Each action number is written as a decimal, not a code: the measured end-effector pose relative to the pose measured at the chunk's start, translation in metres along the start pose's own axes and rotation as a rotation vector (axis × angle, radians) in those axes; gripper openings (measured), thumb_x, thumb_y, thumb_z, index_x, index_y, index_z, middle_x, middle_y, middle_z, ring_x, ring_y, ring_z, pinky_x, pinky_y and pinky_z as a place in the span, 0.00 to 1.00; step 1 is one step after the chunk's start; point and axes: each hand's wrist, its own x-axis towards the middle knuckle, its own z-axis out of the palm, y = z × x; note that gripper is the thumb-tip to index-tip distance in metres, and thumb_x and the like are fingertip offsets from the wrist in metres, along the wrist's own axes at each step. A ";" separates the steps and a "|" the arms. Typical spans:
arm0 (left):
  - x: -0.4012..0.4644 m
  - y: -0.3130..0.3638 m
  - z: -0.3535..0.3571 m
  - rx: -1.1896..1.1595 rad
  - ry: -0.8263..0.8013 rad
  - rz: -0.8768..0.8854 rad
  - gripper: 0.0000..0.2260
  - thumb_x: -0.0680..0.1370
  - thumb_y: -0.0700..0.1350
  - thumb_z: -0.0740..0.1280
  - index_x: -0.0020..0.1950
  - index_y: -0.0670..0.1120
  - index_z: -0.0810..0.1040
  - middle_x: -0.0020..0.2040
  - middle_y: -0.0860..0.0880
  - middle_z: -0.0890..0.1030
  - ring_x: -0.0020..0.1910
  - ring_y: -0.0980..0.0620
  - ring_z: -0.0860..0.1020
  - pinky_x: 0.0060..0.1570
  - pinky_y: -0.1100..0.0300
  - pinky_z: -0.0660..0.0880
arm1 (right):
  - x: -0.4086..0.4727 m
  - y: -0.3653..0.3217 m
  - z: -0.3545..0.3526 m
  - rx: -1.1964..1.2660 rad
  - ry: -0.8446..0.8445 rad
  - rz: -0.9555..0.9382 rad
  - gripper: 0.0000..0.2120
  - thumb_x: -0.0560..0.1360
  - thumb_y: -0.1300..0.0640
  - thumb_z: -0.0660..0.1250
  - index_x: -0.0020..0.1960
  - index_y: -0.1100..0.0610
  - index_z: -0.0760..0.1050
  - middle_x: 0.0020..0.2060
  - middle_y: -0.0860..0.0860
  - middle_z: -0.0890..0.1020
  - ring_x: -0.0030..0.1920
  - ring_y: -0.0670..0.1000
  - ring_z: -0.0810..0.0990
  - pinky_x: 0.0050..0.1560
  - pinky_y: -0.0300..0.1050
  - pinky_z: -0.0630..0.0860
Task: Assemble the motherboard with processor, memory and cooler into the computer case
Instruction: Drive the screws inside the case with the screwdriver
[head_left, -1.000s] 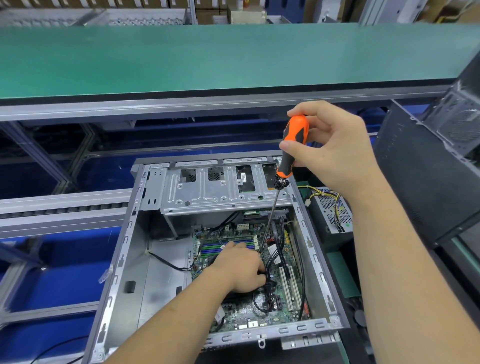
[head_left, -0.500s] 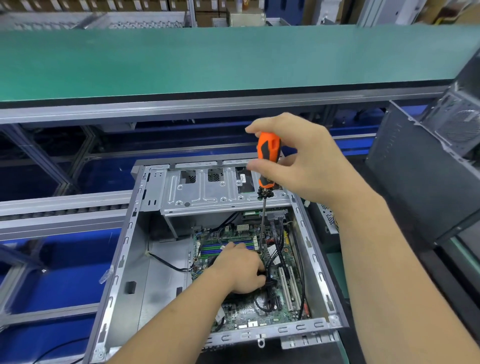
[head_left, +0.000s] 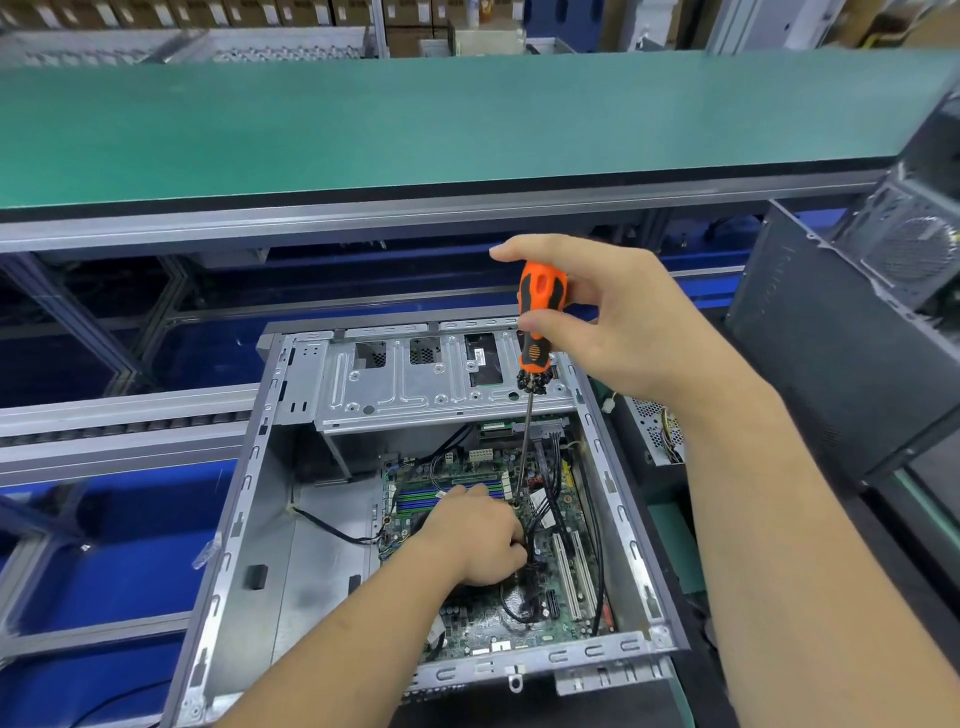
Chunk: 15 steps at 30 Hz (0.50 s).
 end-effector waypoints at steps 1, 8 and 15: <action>0.000 0.000 0.000 -0.002 0.004 -0.003 0.14 0.80 0.52 0.58 0.46 0.48 0.80 0.47 0.47 0.79 0.57 0.44 0.68 0.69 0.44 0.61 | 0.000 -0.001 0.000 -0.001 -0.002 0.001 0.23 0.76 0.63 0.73 0.69 0.48 0.76 0.45 0.29 0.76 0.49 0.45 0.79 0.62 0.50 0.78; 0.003 0.000 0.003 -0.010 0.017 0.001 0.15 0.80 0.52 0.58 0.48 0.47 0.81 0.47 0.46 0.80 0.52 0.46 0.65 0.69 0.43 0.61 | 0.002 -0.006 0.002 -0.034 0.030 0.029 0.24 0.72 0.53 0.78 0.66 0.48 0.78 0.44 0.45 0.80 0.45 0.51 0.80 0.53 0.52 0.79; 0.002 -0.002 0.003 0.005 0.033 0.012 0.15 0.80 0.53 0.58 0.47 0.48 0.81 0.45 0.47 0.79 0.51 0.46 0.66 0.70 0.43 0.59 | 0.002 -0.004 0.005 0.012 0.104 0.022 0.18 0.78 0.58 0.71 0.67 0.52 0.78 0.52 0.50 0.83 0.53 0.50 0.82 0.59 0.51 0.79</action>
